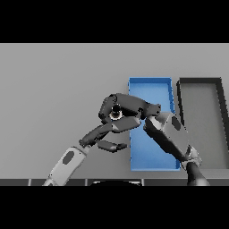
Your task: Pick up the blue pipe and place it into the blue bin.
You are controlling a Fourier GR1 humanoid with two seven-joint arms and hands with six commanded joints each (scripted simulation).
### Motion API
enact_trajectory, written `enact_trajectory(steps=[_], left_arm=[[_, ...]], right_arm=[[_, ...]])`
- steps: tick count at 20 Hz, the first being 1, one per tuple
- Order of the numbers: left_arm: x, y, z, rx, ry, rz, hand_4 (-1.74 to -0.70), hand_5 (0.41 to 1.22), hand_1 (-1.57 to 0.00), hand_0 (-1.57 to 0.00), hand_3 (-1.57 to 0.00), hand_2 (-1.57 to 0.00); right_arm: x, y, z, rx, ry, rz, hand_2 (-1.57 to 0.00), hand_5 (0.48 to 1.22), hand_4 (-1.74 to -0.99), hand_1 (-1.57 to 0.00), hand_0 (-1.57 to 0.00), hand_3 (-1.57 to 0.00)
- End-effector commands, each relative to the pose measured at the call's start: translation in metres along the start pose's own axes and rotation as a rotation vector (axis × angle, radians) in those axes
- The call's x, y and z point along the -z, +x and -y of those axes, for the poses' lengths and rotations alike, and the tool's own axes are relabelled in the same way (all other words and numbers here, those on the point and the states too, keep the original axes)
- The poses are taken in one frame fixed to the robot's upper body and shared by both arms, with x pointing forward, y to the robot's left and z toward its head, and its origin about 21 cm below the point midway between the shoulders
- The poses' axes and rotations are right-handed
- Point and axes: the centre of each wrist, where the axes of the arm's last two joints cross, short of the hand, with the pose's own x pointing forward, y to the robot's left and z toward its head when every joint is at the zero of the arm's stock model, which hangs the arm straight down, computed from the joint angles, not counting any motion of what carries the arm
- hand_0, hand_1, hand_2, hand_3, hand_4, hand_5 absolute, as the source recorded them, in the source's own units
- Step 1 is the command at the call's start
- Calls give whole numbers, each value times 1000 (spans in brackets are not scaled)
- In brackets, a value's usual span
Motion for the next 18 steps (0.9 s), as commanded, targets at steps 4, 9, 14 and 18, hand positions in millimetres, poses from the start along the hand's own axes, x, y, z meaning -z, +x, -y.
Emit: enact_trajectory(steps=[4, 9, 14, 18], left_arm=[[-3, 3, 0, 14, -1, 8, -916, 486, -1, -1, 0, 0], [-4, 3, -1, 21, 5, -8, -890, 485, 0, 0, 1, 1], [-4, 4, -4, 26, 8, 8, -881, 482, 1, 1, 1, 1], [-5, 0, -1, 40, 7, -5, -873, 483, 1, 1, 1, 1]], right_arm=[[9, 38, 32, -51, -134, 57, -1571, 1221, -1496, -1571, -1571, -1571], [-12, 54, 81, -115, -418, -15, -1571, 1221, -1498, -1571, -1571, -1571], [-62, 7, 127, -29, -650, -167, -1571, 1221, -1499, -1571, -1571, -1571], [-103, -39, 132, 42, -807, -335, -1571, 1221, -1499, -1571, -1571, -1571]])
